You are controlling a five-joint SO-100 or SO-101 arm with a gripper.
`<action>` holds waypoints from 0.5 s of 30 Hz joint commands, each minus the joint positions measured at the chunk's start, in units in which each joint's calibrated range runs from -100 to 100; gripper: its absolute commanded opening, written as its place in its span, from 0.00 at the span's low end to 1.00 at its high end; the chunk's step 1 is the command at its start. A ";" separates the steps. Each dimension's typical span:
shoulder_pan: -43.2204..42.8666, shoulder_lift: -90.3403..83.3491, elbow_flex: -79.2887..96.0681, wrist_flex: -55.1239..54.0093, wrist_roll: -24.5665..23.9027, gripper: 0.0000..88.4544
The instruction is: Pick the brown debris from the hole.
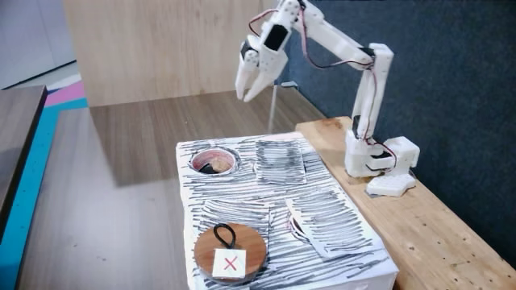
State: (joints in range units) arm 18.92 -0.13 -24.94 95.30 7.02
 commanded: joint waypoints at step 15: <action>9.95 25.50 -8.45 -10.40 0.25 0.05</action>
State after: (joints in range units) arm 30.52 24.00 -30.07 88.73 7.18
